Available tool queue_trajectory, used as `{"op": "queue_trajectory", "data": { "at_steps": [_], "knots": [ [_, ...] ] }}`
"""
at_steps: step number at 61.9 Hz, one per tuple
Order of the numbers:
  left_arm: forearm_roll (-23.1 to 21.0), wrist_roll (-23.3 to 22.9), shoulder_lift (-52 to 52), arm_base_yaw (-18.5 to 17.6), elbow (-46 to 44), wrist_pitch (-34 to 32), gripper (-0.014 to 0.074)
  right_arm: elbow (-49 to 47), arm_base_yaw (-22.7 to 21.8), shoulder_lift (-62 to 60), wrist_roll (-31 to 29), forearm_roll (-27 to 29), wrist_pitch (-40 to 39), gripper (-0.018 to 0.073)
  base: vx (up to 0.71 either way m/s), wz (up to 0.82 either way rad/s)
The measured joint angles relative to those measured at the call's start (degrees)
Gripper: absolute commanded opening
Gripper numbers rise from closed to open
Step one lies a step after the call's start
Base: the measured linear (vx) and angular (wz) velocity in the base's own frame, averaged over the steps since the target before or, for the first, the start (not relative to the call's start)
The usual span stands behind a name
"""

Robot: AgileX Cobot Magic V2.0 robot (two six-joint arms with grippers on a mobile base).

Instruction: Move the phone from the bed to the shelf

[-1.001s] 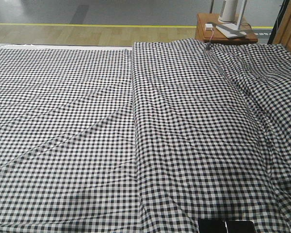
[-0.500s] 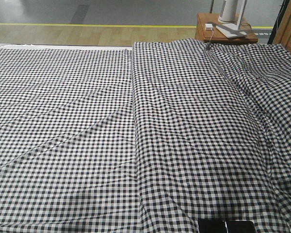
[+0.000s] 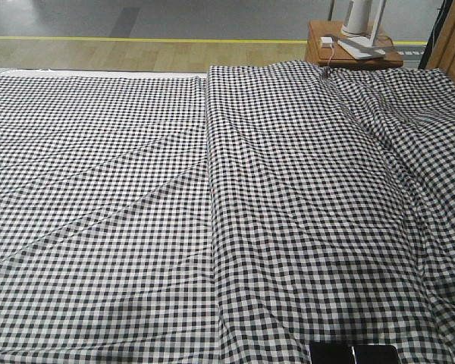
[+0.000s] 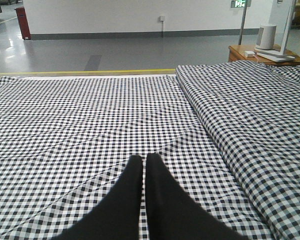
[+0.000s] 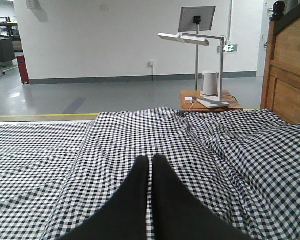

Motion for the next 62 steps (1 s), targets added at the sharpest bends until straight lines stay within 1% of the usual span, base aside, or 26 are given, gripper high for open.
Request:
{"op": "queue_trajectory", "data": {
  "at_steps": [26,32,50,55,62],
  "knots": [
    [0.0,0.0,0.0,0.0,0.0,0.0,0.0001,0.0,0.0,0.0,0.0,0.0,-0.52,-0.0004,0.0,0.0],
    [0.0,0.0,0.0,0.0,0.0,0.0,0.0001,0.0,0.0,0.0,0.0,0.0,-3.15,-0.0004,0.0,0.0],
    [0.0,0.0,0.0,0.0,0.0,0.0,0.0001,0.0,0.0,0.0,0.0,0.0,-14.64,-0.0004,0.0,0.0],
    [0.0,0.0,0.0,0.0,0.0,0.0,0.0001,-0.15,0.0,0.0,0.0,0.0,-15.39,-0.0004,0.0,0.0],
    [0.0,0.0,0.0,0.0,0.0,0.0,0.0001,-2.65,0.0,0.0,-1.91,0.0,-15.39,-0.0004,0.0,0.0]
  ]
}}
